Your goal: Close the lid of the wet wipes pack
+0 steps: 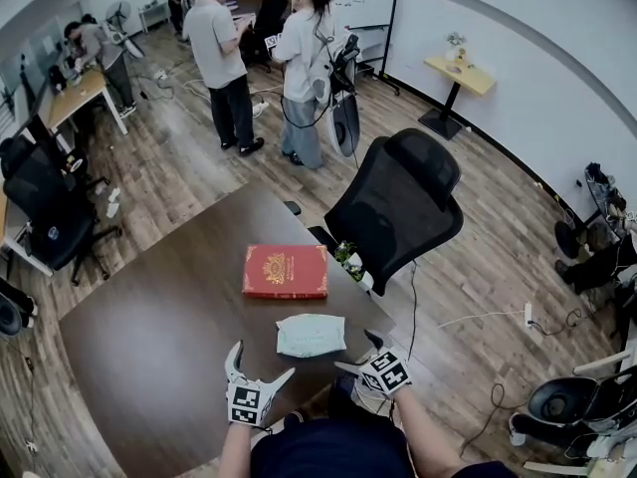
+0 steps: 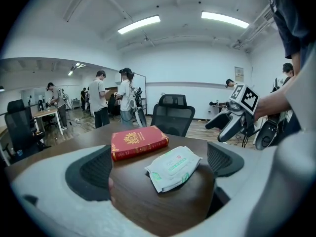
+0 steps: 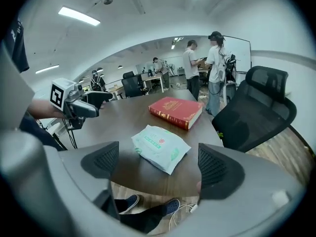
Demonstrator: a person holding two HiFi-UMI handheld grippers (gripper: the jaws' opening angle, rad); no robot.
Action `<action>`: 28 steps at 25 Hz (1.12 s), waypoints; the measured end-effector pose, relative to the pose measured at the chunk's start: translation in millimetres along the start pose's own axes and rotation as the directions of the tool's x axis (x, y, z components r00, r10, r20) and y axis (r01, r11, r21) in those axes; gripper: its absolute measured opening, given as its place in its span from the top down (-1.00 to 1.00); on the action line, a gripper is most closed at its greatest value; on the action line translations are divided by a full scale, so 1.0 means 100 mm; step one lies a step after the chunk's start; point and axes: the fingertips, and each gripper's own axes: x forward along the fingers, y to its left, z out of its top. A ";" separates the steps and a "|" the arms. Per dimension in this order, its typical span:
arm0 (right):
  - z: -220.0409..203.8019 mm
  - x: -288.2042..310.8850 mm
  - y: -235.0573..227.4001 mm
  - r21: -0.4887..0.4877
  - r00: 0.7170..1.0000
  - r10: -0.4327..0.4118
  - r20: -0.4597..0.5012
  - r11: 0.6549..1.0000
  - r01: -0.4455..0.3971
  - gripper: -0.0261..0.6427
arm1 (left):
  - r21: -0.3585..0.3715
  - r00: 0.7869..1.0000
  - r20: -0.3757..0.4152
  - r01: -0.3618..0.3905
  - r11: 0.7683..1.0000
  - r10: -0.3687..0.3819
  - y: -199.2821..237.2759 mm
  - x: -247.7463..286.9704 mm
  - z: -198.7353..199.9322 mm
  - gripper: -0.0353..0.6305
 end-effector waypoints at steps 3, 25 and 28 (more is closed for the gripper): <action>0.01 -0.16 0.01 0.018 1.000 -0.009 0.021 1.000 0.009 -0.71 | 0.003 1.000 -0.002 0.021 1.000 -0.021 -0.04 -0.03 -0.01 -0.89; -0.05 -0.54 0.16 0.035 0.995 -0.060 0.077 0.998 0.058 -0.79 | 0.029 0.992 -0.058 0.110 0.993 -0.109 -0.26 -0.20 -0.18 -0.89; -0.03 -0.57 0.17 0.035 0.994 -0.057 0.091 0.998 0.054 -0.79 | 0.029 0.992 -0.055 0.116 0.993 -0.115 -0.28 -0.22 -0.18 -0.89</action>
